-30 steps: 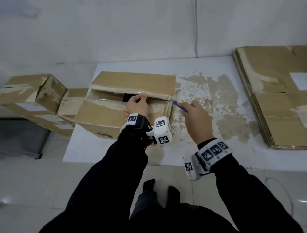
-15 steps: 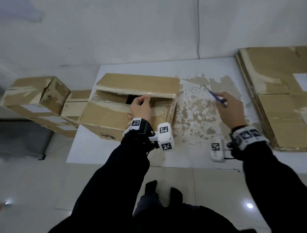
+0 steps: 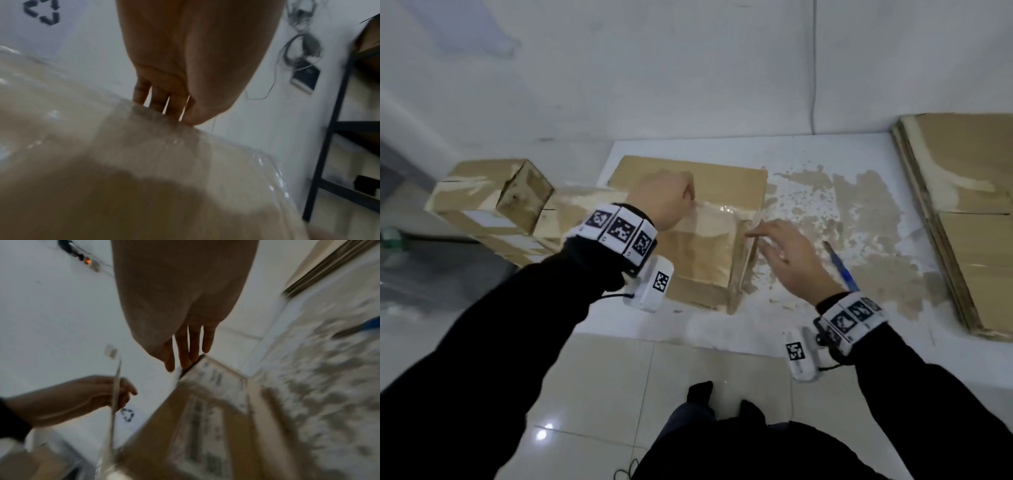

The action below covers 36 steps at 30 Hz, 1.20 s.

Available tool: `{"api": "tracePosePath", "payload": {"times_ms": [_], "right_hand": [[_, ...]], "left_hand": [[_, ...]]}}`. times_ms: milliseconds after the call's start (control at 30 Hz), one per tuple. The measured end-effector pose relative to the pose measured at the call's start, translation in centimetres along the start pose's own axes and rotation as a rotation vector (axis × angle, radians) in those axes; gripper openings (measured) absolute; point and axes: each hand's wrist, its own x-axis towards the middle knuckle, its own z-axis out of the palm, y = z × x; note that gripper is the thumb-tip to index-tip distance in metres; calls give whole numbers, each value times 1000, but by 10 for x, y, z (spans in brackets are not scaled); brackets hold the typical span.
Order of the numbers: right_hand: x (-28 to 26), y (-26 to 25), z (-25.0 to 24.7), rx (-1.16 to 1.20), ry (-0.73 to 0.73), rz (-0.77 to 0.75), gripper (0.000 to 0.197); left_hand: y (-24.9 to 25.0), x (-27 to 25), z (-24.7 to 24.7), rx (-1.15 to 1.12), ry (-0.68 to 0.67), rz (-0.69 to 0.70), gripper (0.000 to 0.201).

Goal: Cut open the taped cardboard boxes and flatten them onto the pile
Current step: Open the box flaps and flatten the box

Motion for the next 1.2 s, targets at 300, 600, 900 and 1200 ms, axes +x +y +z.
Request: {"api": "tracePosePath", "payload": {"times_ms": [300,600,900,1200], "right_hand": [[73,-21,-16,-217,-125,-20,52],[186,-8,-17,-324,-528,529,69],[151,-118,61,-536,-963,387,64],[87,-145,-40,-747,-648,403,45]], "left_hand": [[-28,-115,-10,326,-400,37,46],[-61,-65,70,364,-313,214,46],[-60,-49,84,347,-291,215,17],[-69,-51,90,319,-238,313,12]]}}
